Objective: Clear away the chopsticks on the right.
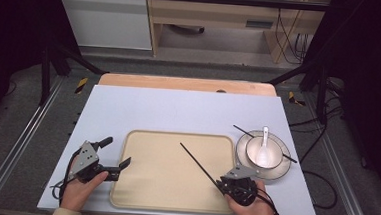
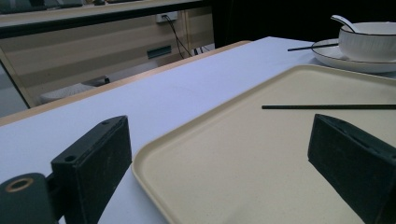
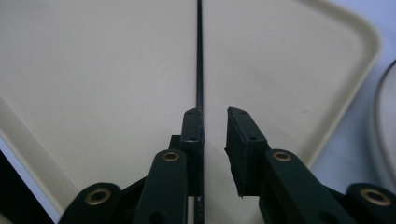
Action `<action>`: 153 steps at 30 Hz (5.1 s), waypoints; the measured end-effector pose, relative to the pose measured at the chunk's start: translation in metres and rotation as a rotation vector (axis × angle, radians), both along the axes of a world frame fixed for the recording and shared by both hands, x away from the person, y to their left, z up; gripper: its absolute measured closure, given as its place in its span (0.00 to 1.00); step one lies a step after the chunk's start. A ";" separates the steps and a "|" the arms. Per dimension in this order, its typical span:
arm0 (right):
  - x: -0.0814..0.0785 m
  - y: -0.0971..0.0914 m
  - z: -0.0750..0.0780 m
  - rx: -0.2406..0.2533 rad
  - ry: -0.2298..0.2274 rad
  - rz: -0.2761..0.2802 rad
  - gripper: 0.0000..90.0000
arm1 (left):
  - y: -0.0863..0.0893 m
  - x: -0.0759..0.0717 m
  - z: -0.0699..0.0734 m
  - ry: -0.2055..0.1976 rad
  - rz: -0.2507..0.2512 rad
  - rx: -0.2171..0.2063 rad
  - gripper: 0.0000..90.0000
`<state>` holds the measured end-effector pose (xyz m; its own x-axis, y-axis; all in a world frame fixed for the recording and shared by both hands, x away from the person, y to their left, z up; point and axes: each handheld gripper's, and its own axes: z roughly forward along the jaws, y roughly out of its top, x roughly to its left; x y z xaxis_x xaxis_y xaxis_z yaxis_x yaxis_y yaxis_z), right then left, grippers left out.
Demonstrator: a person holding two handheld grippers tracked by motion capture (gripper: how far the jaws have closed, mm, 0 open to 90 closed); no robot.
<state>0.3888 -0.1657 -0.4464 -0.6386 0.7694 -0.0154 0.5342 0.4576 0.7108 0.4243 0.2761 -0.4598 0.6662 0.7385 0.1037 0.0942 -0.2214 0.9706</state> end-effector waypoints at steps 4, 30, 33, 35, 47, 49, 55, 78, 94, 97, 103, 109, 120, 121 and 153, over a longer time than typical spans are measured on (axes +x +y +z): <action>-0.001 -0.020 0.033 0.012 -0.076 -0.023 0.75 | 0.000 -0.001 0.000 -0.002 0.000 -0.004 0.07; 0.085 -0.203 0.029 -0.153 0.012 -0.157 0.80 | 0.004 0.000 0.001 0.001 0.035 -0.027 0.07; 0.087 -0.201 0.029 -0.149 0.014 -0.146 0.80 | 0.004 0.000 0.001 0.002 0.035 -0.028 0.07; 0.091 -0.199 0.024 -0.166 0.029 -0.132 0.80 | 0.004 0.000 0.001 0.000 0.032 -0.026 0.07; 0.099 -0.193 0.009 -0.156 0.078 -0.098 0.81 | 0.003 0.000 0.001 0.000 0.021 -0.013 0.07; 0.100 -0.192 0.007 -0.162 0.074 -0.085 0.83 | 0.003 0.000 0.001 0.000 0.020 -0.013 0.07; 0.101 -0.192 0.006 -0.159 0.080 -0.085 0.87 | 0.003 0.000 0.001 0.000 0.021 -0.015 0.07; 0.059 -0.174 0.059 -0.138 -0.117 -0.257 0.95 | 0.003 0.001 0.000 0.000 0.020 -0.005 0.07; 0.006 -0.065 0.071 -0.056 -0.140 -0.047 0.95 | 0.004 0.000 0.001 -0.002 0.020 -0.004 0.07; 0.005 -0.056 0.064 -0.047 -0.114 -0.026 0.95 | 0.004 0.000 0.001 -0.004 0.020 -0.002 0.07; 0.003 -0.030 0.041 -0.042 -0.056 0.006 0.95 | 0.004 0.000 0.002 -0.006 0.021 0.000 0.07; 0.006 -0.015 0.022 -0.023 0.004 0.023 0.95 | 0.004 0.000 0.002 -0.008 0.020 -0.005 0.07; 0.012 -0.011 -0.004 -0.032 0.078 -0.006 0.95 | 0.004 -0.001 0.003 -0.012 0.015 -0.001 0.07; 0.013 -0.011 -0.005 -0.036 0.076 -0.005 0.95 | 0.004 -0.001 0.003 -0.012 0.015 -0.001 0.07; 0.016 -0.003 -0.010 0.102 0.049 0.032 0.66 | -0.003 -0.002 0.005 -0.011 0.009 -0.003 0.08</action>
<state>0.4043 -0.1686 -0.4566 -0.6608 0.7446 0.0942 0.5560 0.4014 0.7278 0.4228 0.2730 -0.4547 0.6582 0.7450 0.1088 0.0857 -0.2177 0.9722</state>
